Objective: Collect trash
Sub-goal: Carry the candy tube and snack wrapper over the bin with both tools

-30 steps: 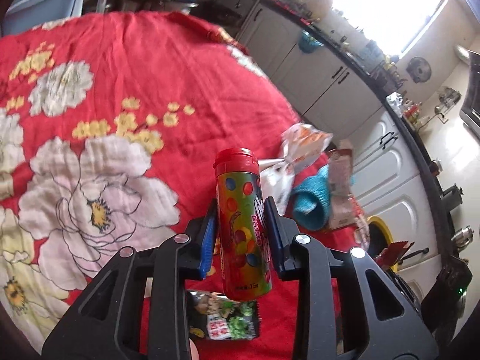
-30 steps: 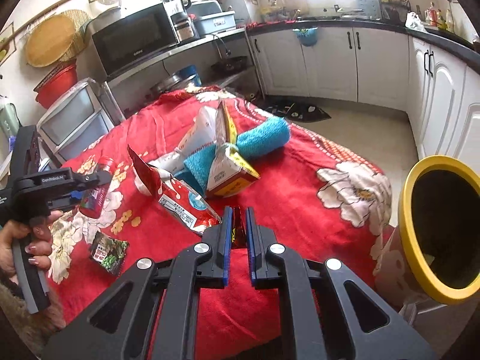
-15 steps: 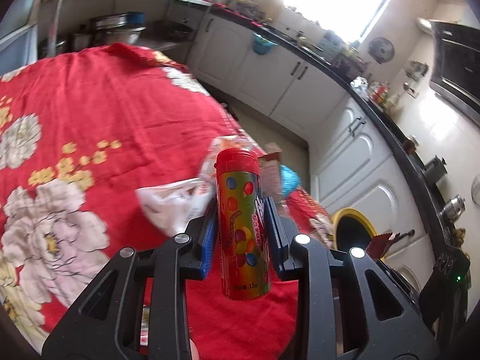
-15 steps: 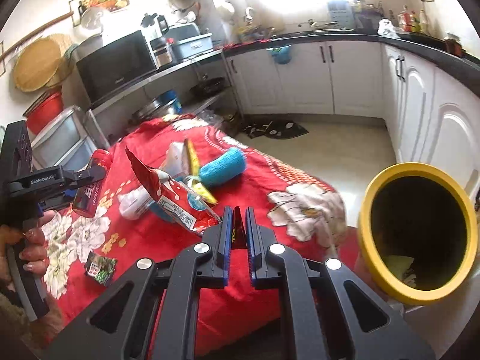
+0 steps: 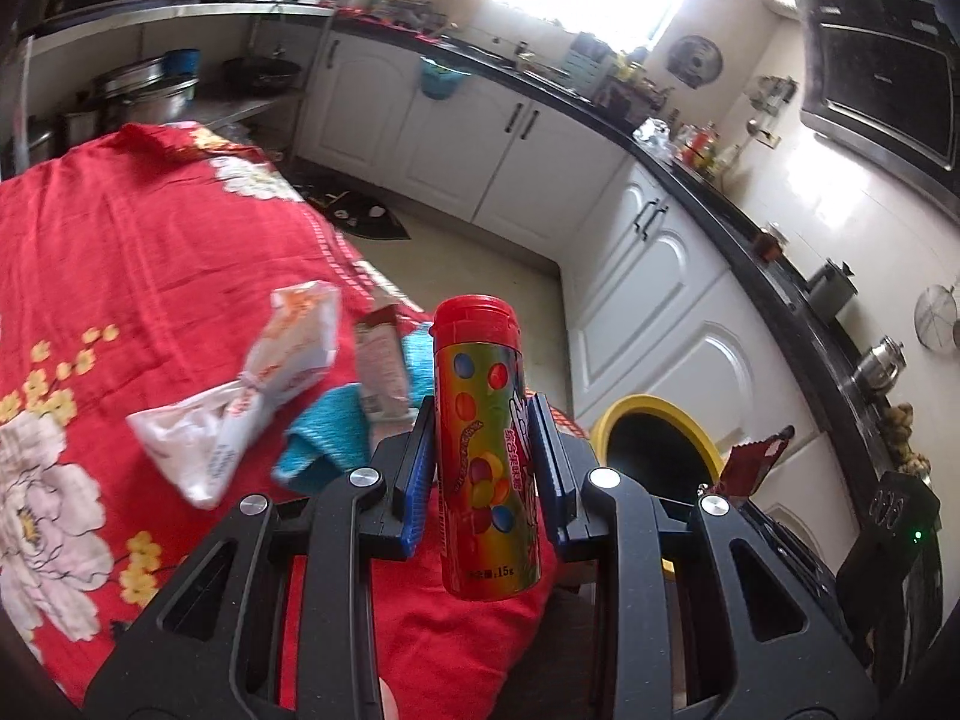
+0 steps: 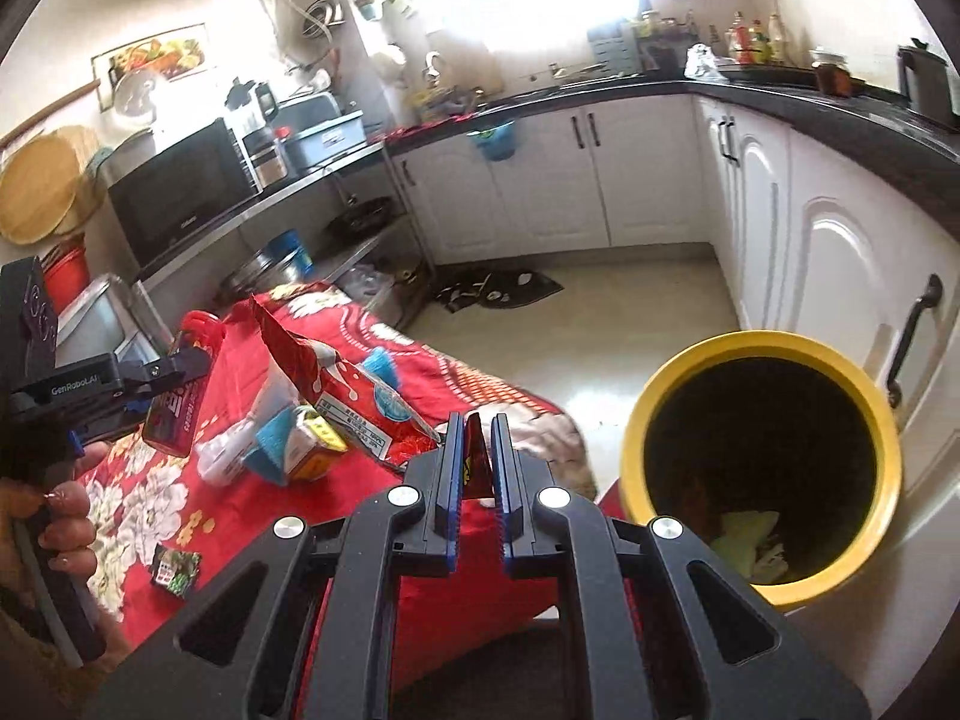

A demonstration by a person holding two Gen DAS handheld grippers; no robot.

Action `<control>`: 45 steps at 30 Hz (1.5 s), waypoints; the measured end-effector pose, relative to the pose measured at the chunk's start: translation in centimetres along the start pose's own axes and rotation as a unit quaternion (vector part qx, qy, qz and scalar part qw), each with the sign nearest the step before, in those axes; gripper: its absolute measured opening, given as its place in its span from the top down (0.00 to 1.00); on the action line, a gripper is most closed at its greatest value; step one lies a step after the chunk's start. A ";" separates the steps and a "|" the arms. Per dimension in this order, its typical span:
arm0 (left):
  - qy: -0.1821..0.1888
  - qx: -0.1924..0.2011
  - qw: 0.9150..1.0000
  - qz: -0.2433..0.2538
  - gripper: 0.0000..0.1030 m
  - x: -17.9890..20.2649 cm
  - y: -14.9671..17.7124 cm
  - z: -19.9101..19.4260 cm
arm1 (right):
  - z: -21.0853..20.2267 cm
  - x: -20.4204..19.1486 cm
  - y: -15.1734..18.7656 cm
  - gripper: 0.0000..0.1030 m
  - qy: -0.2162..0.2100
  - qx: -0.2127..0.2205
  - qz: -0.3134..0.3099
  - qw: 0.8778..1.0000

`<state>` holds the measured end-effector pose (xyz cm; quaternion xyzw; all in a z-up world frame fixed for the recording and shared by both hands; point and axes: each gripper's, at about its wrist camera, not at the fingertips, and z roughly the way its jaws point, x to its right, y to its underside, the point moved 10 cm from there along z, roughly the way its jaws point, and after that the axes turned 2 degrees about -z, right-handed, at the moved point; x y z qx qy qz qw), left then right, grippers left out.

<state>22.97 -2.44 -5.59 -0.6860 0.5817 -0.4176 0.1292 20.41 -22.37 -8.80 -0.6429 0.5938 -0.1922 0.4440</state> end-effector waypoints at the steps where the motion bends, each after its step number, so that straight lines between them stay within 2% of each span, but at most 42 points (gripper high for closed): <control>1: 0.002 -0.001 1.000 0.003 0.77 0.3 0.0 0.1 | -0.2 0.4 -0.1 0.91 0.003 0.002 0.003 1.000; 12: 0.032 -0.013 0.999 0.041 0.77 5.6 0.5 2.3 | -2.3 5.1 -0.9 0.91 0.038 0.028 0.036 0.998; 27: 0.069 -0.036 0.992 0.094 0.77 13.0 2.1 5.9 | -4.0 11.4 -0.6 0.91 0.095 0.044 0.080 0.991; 37: 0.098 -0.063 0.985 0.125 0.77 17.4 4.1 9.1 | -3.9 15.4 0.8 0.91 0.140 0.035 0.103 0.984; 45: 0.121 -0.096 0.977 0.146 0.77 20.3 6.5 12.8 | -2.0 18.5 3.4 0.91 0.185 0.003 0.106 0.977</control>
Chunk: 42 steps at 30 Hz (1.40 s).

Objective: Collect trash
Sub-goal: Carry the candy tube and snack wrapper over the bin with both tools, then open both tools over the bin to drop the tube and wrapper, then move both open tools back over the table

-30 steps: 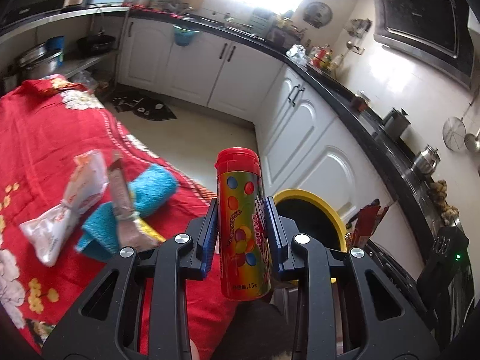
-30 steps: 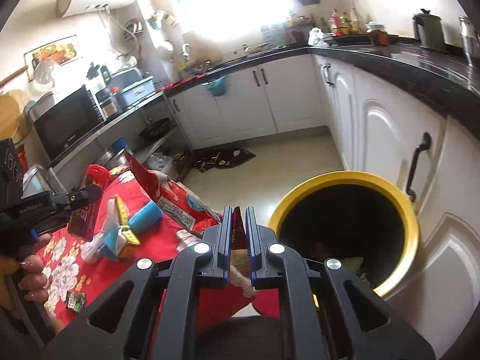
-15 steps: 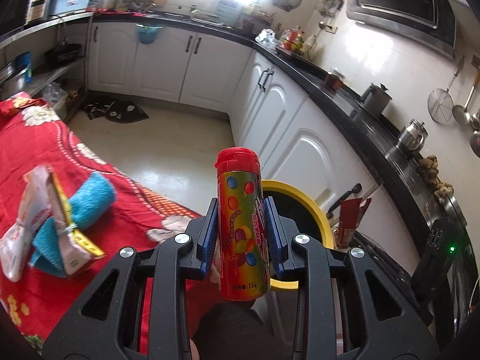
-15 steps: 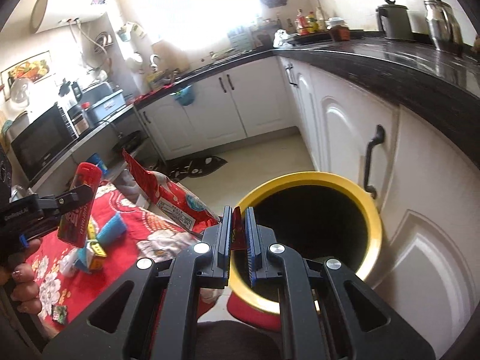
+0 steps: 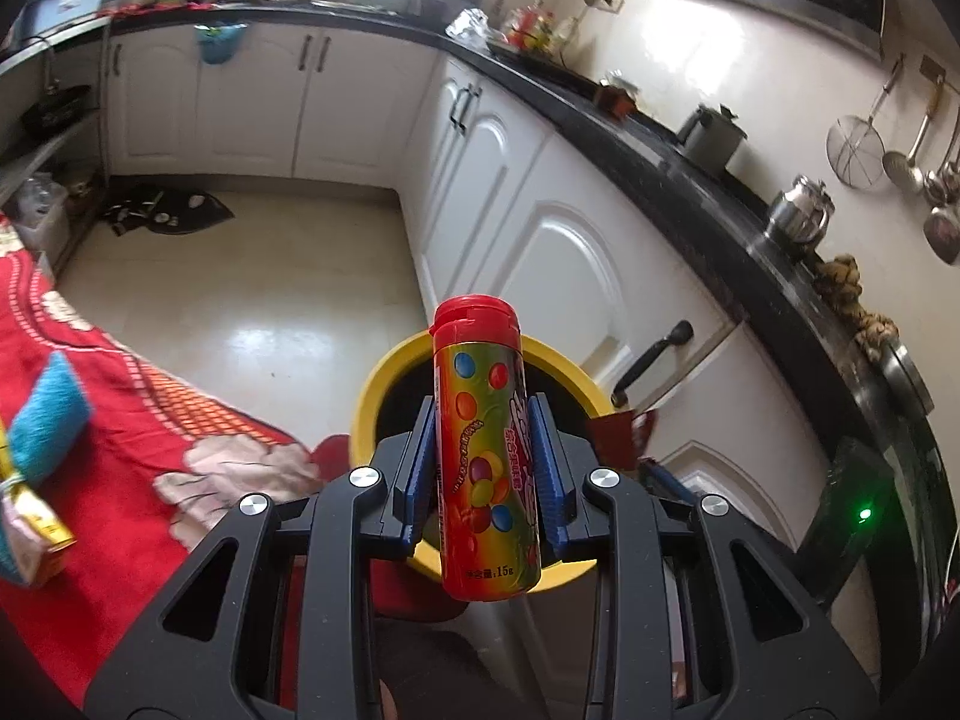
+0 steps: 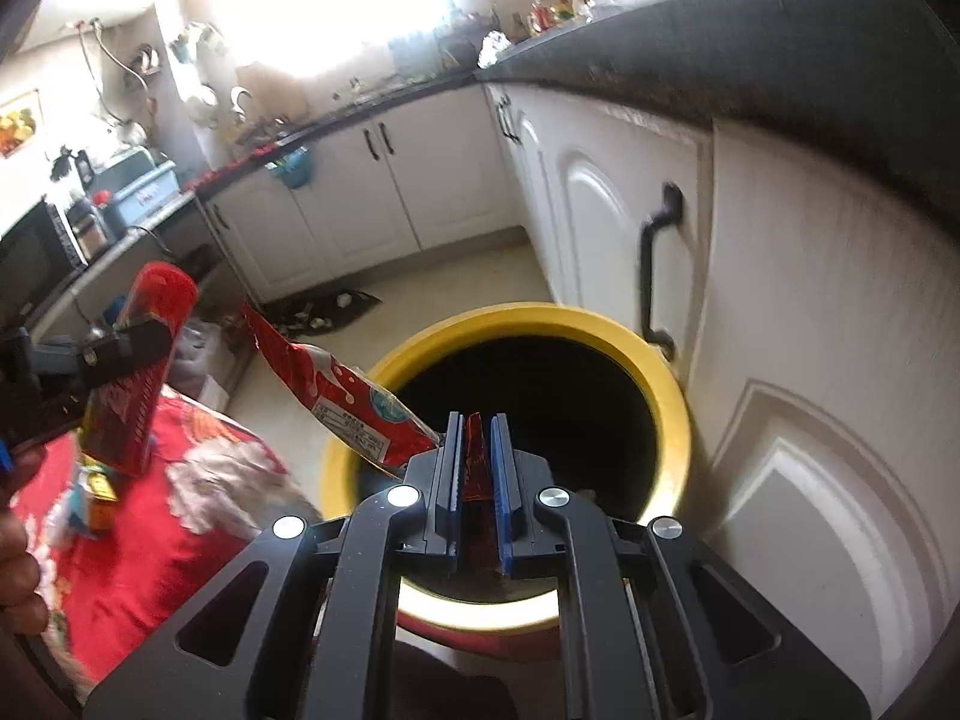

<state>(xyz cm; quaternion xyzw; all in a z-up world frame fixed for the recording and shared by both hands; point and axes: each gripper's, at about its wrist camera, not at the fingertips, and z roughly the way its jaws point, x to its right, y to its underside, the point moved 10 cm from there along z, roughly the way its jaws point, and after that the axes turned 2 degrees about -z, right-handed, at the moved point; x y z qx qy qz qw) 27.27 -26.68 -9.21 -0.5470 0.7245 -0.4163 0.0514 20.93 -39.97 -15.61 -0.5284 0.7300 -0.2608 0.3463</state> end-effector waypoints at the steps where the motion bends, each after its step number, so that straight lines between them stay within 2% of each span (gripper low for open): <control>1: 0.000 -0.003 1.000 0.002 0.77 0.1 0.1 0.4 | 0.4 0.3 0.2 0.91 0.003 -0.003 0.003 1.000; 12: 0.000 -0.039 0.999 0.012 0.77 0.7 1.0 5.2 | 3.8 2.5 1.4 0.91 0.040 -0.025 -0.002 0.999; 20: 0.000 -0.054 0.998 0.010 0.77 0.6 1.6 7.1 | 4.6 3.2 1.8 0.79 0.050 -0.031 0.002 0.998; 22: -0.003 -0.055 0.998 0.010 0.76 0.4 1.7 7.3 | 4.6 3.3 1.9 0.72 0.054 -0.031 0.002 0.998; 24: -0.005 -0.055 0.998 0.007 0.61 0.3 1.8 7.3 | 4.5 3.4 2.0 0.67 0.053 -0.030 0.005 0.998; 28: -0.009 -0.048 0.999 0.005 0.46 -0.3 1.6 6.8 | 4.2 3.6 2.0 0.55 0.052 -0.027 0.015 0.998; 33: -0.023 -0.029 0.999 0.005 0.16 -1.0 1.0 5.3 | 3.2 3.2 1.6 0.43 0.050 -0.015 0.015 0.999; 35: -0.034 -0.018 0.999 0.005 0.11 -1.5 0.6 4.4 | 2.7 2.8 1.3 0.40 0.050 -0.008 0.010 0.999; 37: -0.037 -0.010 0.999 -0.002 0.11 -2.1 0.3 3.4 | 2.3 2.2 0.9 0.34 0.047 -0.002 0.006 0.999; 42: -0.048 0.007 0.999 -0.019 0.11 -3.7 -0.3 1.1 | 0.8 0.3 -0.1 0.28 0.036 0.017 -0.010 0.999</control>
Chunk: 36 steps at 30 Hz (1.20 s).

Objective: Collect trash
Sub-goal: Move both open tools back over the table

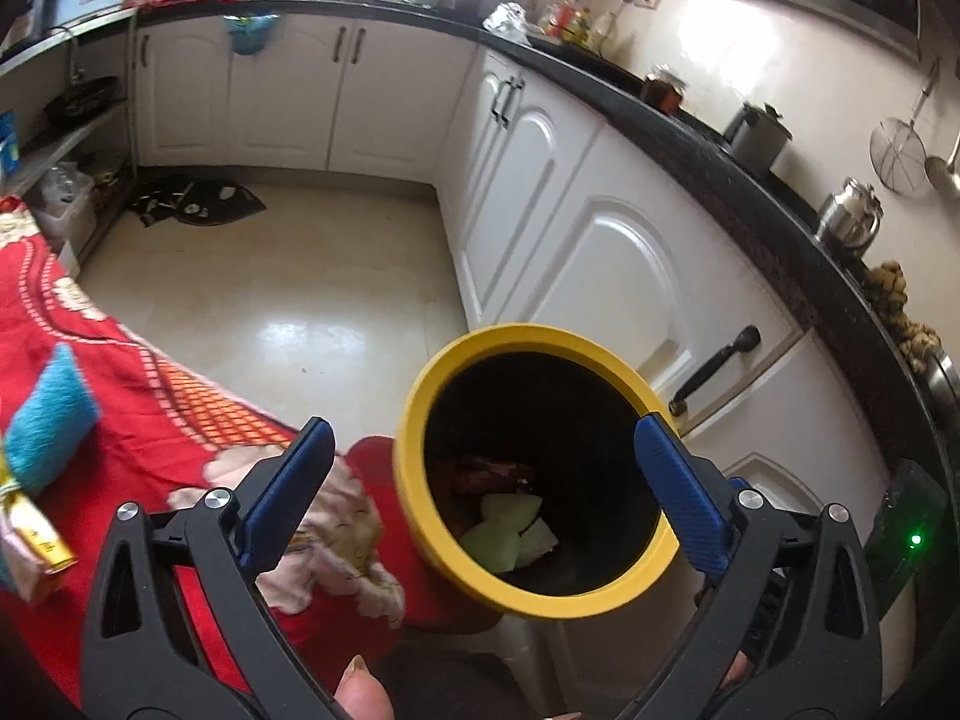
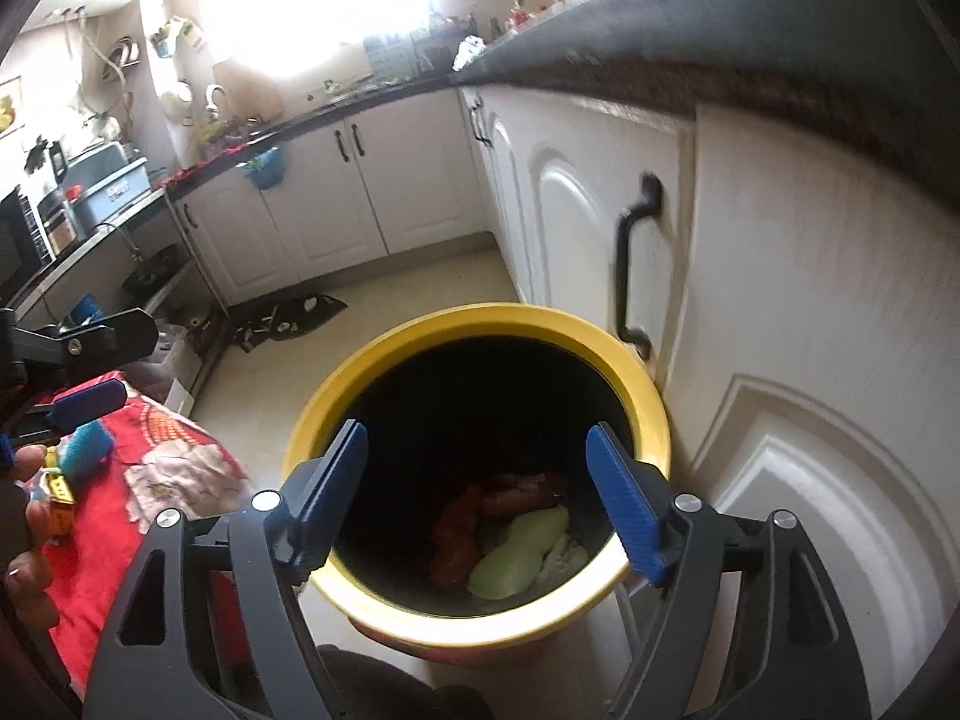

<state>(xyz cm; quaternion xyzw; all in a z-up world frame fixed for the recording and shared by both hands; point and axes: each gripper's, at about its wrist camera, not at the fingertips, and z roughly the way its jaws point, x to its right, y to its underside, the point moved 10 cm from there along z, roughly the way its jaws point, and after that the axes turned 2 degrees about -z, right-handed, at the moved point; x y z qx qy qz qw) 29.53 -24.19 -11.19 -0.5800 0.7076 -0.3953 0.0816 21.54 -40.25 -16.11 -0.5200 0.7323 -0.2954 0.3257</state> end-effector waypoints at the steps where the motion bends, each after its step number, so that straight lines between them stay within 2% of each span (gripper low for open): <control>1: -0.002 0.004 1.000 -0.004 0.11 -0.4 -0.1 -0.6 | -0.3 -0.4 -0.1 0.27 -0.002 0.003 -0.005 1.000; 17: -0.028 0.059 0.997 -0.047 0.11 -5.9 -0.5 -8.0 | -4.7 -7.3 -2.0 0.20 -0.046 0.039 -0.066 0.996; 26: -0.051 0.082 0.993 -0.073 0.11 -9.6 0.0 -11.9 | -6.6 -11.2 -1.8 0.19 -0.075 0.046 -0.099 0.991; 36: -0.100 0.109 0.985 -0.087 0.11 -14.6 0.9 -16.6 | -7.7 -16.2 -1.0 0.19 -0.124 0.041 -0.128 0.983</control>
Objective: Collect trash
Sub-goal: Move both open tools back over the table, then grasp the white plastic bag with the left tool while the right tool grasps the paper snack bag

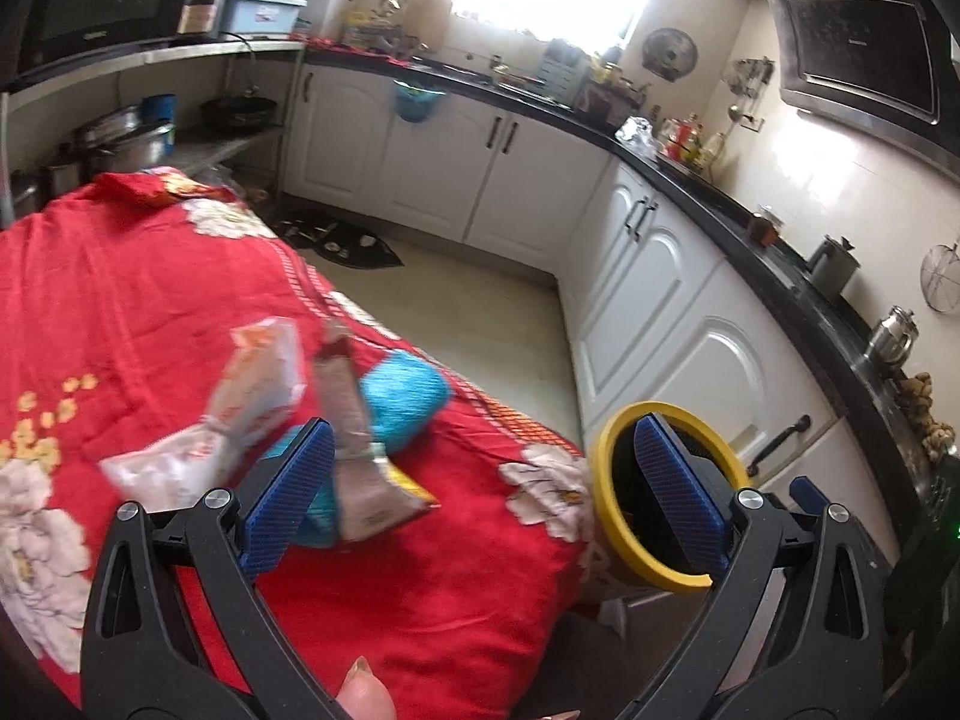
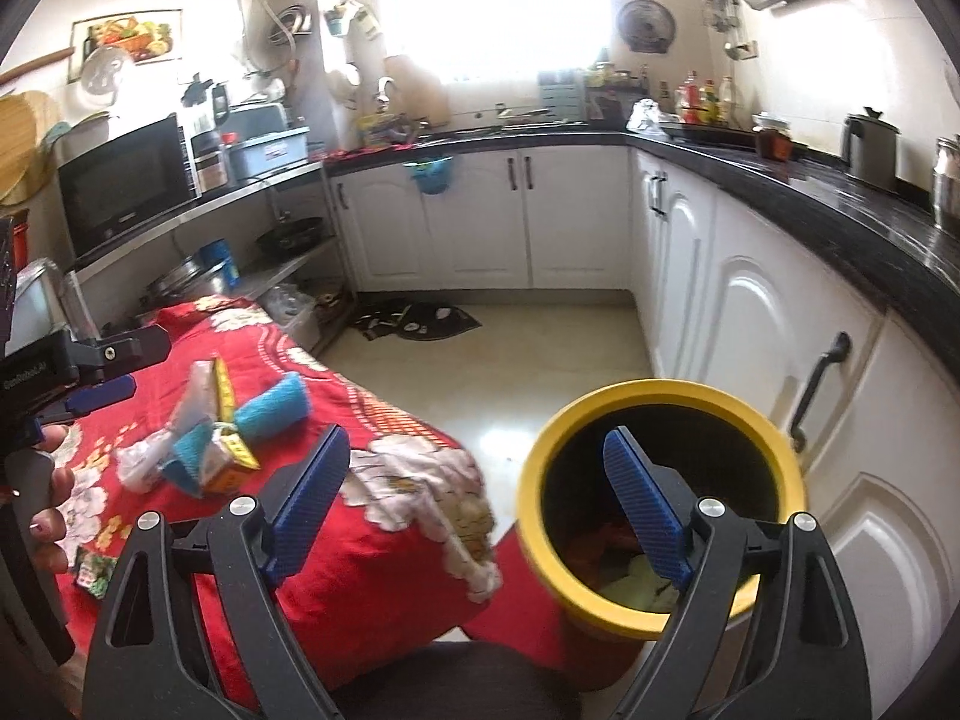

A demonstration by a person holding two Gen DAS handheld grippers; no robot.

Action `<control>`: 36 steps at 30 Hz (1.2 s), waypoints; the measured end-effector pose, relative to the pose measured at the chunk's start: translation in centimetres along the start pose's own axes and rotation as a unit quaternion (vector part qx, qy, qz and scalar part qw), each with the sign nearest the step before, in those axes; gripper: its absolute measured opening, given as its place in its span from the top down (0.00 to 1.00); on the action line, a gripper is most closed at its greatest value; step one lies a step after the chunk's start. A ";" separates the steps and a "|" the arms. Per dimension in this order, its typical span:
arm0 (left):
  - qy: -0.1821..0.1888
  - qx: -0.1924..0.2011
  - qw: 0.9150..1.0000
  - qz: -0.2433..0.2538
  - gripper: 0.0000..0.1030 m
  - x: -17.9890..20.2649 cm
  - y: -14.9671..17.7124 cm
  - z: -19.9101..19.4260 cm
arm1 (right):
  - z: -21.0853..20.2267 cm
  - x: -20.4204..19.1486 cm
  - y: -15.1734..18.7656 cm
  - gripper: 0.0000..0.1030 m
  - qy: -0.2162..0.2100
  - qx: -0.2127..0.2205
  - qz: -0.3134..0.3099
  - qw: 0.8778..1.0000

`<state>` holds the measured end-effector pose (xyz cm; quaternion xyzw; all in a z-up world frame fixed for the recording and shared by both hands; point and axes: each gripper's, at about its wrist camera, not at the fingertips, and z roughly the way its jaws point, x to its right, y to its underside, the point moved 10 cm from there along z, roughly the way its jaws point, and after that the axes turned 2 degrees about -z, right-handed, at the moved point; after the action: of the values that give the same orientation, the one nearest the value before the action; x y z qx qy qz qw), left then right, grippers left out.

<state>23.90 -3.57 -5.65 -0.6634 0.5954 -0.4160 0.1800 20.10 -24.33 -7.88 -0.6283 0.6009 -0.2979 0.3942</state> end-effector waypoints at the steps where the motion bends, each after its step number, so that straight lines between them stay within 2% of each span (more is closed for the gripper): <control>1: -0.004 0.001 1.000 -0.002 0.11 -0.5 0.0 -0.2 | 0.1 -0.5 -0.1 0.19 -0.006 -0.001 -0.003 1.000; 16: -0.077 0.016 0.996 -0.047 0.11 -10.2 -0.2 -3.1 | 2.2 -8.8 0.3 0.19 -0.091 -0.029 -0.031 0.995; 25: -0.111 -0.002 0.993 -0.048 0.11 -14.4 0.6 -2.5 | 4.7 -12.8 0.6 0.19 -0.133 -0.060 -0.048 0.988; 33: -0.111 -0.041 0.992 -0.050 0.11 -17.0 1.9 -0.5 | 8.6 -16.4 0.9 0.19 -0.176 -0.102 -0.055 0.978; 36: -0.100 -0.057 0.992 -0.048 0.11 -17.2 2.2 0.5 | 10.3 -17.3 1.0 0.27 -0.180 -0.116 -0.059 0.975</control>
<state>23.86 11.99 -13.39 -0.7388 0.5645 -0.3209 0.1803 26.59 -5.77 -12.22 -0.7477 0.5122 -0.1308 0.4020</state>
